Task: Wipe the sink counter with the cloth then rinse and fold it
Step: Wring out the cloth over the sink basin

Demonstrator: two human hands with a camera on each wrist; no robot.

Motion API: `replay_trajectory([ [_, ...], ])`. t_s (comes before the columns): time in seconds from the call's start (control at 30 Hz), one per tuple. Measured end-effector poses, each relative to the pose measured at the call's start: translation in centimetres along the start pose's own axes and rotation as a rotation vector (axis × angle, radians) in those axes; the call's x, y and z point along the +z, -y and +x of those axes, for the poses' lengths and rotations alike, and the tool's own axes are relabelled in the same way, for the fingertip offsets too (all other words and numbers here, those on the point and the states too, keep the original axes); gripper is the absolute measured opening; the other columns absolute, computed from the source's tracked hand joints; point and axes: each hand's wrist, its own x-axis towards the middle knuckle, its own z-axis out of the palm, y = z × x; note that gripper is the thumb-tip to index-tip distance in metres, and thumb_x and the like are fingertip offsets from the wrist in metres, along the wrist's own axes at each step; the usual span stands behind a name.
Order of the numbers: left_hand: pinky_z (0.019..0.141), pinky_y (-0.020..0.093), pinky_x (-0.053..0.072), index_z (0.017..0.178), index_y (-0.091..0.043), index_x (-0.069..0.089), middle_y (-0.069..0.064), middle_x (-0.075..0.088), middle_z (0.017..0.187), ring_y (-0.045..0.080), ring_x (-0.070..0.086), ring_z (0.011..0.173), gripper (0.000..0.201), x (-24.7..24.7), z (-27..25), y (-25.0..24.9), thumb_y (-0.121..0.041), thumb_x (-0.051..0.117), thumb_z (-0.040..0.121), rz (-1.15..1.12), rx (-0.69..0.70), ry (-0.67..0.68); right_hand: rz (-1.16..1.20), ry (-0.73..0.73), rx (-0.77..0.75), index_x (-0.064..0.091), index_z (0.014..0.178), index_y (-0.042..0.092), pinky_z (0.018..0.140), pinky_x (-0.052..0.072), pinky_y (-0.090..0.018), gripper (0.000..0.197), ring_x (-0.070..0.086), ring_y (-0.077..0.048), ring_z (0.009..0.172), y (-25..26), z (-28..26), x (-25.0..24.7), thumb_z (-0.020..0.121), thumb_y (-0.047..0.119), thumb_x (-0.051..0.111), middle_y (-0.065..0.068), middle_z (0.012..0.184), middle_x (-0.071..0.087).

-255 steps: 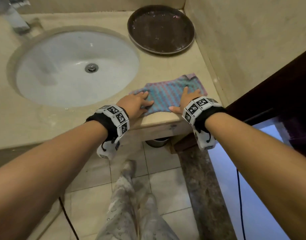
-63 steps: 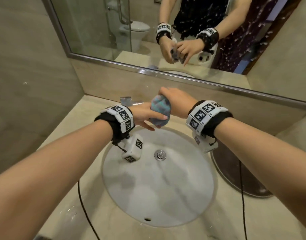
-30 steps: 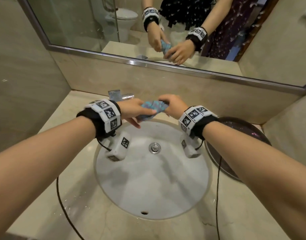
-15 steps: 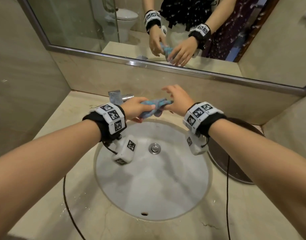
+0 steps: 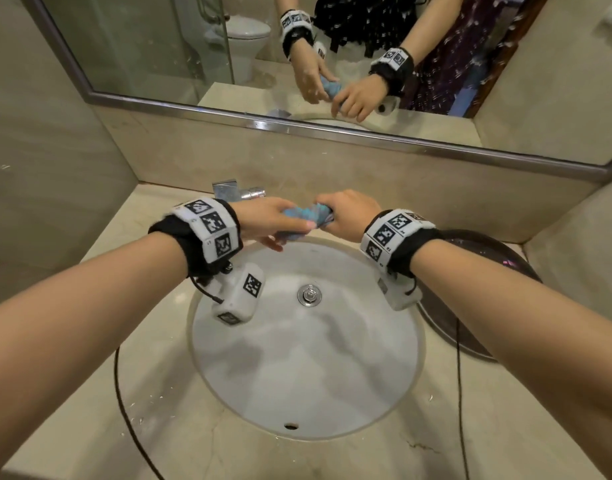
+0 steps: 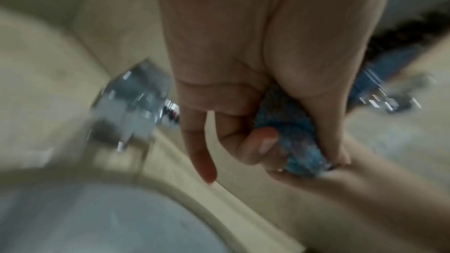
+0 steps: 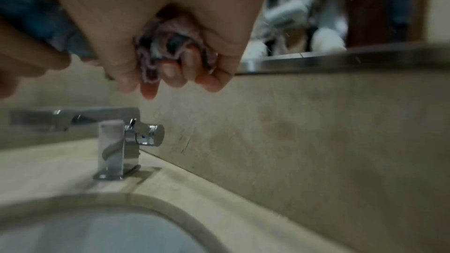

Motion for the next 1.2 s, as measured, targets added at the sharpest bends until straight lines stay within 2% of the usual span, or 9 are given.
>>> replay_trajectory([
  [0.07, 0.056, 0.017, 0.039, 0.105, 0.0, 0.058, 0.012, 0.055, 0.081, 0.019, 0.047, 0.065, 0.034, -0.1, 0.4, -0.3, -0.029, 0.058, 0.09, 0.461, 0.047, -0.049, -0.128, 0.085, 0.01, 0.064, 0.092, 0.018, 0.063, 0.036, -0.028, 0.02, 0.059, -0.03, 0.08, 0.4, -0.1, -0.5, 0.086, 0.035, 0.056, -0.009, 0.088, 0.066],
  [0.2, 0.072, 0.027, 0.038, 0.114, -0.008, 0.054, 0.013, 0.064, 0.107, 0.029, 0.06, 0.095, 0.033, 0.7, 0.8, -0.5, -0.033, 0.049, 0.094, 1.007, 0.072, -0.136, -0.141, 0.232, 0.049, 0.056, 0.077, 0.018, 0.06, 0.039, -0.028, 0.015, 0.055, -0.029, 0.07, 1.2, -0.2, -0.1, 0.086, 0.029, 0.053, -0.007, 0.074, 0.055],
  [0.37, 0.068, 0.033, 0.038, 0.114, -0.007, 0.044, 0.008, 0.067, 0.1, 0.028, 0.063, 0.087, 0.025, 1.7, 1.5, 0.9, -0.026, 0.039, 0.098, 1.317, 0.083, -0.274, -0.042, 0.282, 0.149, 0.042, 0.06, 0.008, 0.051, 0.034, -0.025, 0.036, 0.048, -0.029, 0.065, 1.5, -0.2, 0.7, 0.09, 0.028, 0.045, -0.006, 0.058, 0.043],
  [0.53, 0.082, 0.035, 0.041, 0.112, -0.006, 0.04, 0.007, 0.07, 0.098, 0.028, 0.066, 0.089, 0.02, 2.1, 2.1, 1.5, -0.014, 0.032, 0.096, 1.522, 0.126, -0.341, 0.173, 0.324, 0.23, 0.037, 0.05, 0.012, 0.048, 0.024, -0.023, 0.042, 0.036, -0.02, 0.05, 2.1, -0.4, 0.7, 0.089, 0.02, 0.049, -0.003, 0.053, 0.038],
  [0.67, 0.094, 0.038, 0.038, 0.112, -0.007, 0.039, 0.006, 0.071, 0.096, 0.028, 0.066, 0.089, 0.02, 2.6, 2.4, 1.6, -0.012, 0.03, 0.095, 1.543, 0.119, -0.337, 0.252, 0.35, 0.261, 0.036, 0.051, 0.012, 0.048, 0.025, -0.025, 0.038, 0.034, -0.015, 0.05, 2.3, -0.7, 1.1, 0.085, 0.015, 0.054, -0.003, 0.055, 0.038],
  [0.83, 0.086, 0.037, 0.041, 0.111, -0.008, 0.041, 0.009, 0.068, 0.102, 0.029, 0.064, 0.096, 0.021, 2.5, 3.1, 2.1, -0.023, 0.033, 0.099, 1.395, 0.131, -0.358, 0.114, 0.332, 0.229, 0.043, 0.055, 0.008, 0.047, 0.024, -0.024, 0.035, 0.039, -0.021, 0.054, 1.8, -0.9, 1.2, 0.087, 0.02, 0.052, -0.005, 0.057, 0.04],
  [0.93, 0.077, 0.037, 0.044, 0.111, -0.01, 0.043, 0.01, 0.064, 0.109, 0.03, 0.061, 0.1, 0.037, 2.2, 3.4, 2.6, -0.043, 0.042, 0.094, 1.196, 0.13, -0.366, 0.016, 0.332, 0.179, 0.065, 0.089, 0.004, 0.052, 0.033, -0.025, 0.028, 0.053, -0.028, 0.075, 1.2, -1.0, 0.9, 0.087, 0.03, 0.057, -0.011, 0.076, 0.056],
  [1.1, 0.073, 0.033, 0.045, 0.117, -0.012, 0.041, 0.011, 0.064, 0.109, 0.029, 0.061, 0.094, 0.043, 1.9, 3.0, 2.9, -0.039, 0.057, 0.088, 0.899, 0.128, -0.356, 0.064, 0.273, 0.165, 0.057, 0.112, 0.005, 0.07, 0.033, -0.024, 0.045, 0.05, -0.023, 0.082, 0.1, -1.2, 0.7, 0.084, 0.039, 0.065, -0.006, 0.09, 0.054],
  [1.2, 0.074, 0.03, 0.044, 0.122, -0.013, 0.04, 0.011, 0.063, 0.114, 0.028, 0.06, 0.098, 0.047, 1.6, 2.3, 3.0, -0.034, 0.061, 0.086, 0.825, 0.084, -0.362, 0.12, 0.248, 0.177, 0.055, 0.119, 0.007, 0.075, 0.036, -0.023, 0.044, 0.057, -0.028, 0.102, -0.4, -1.2, 0.5, 0.084, 0.031, 0.067, -0.012, 0.113, 0.062],
])
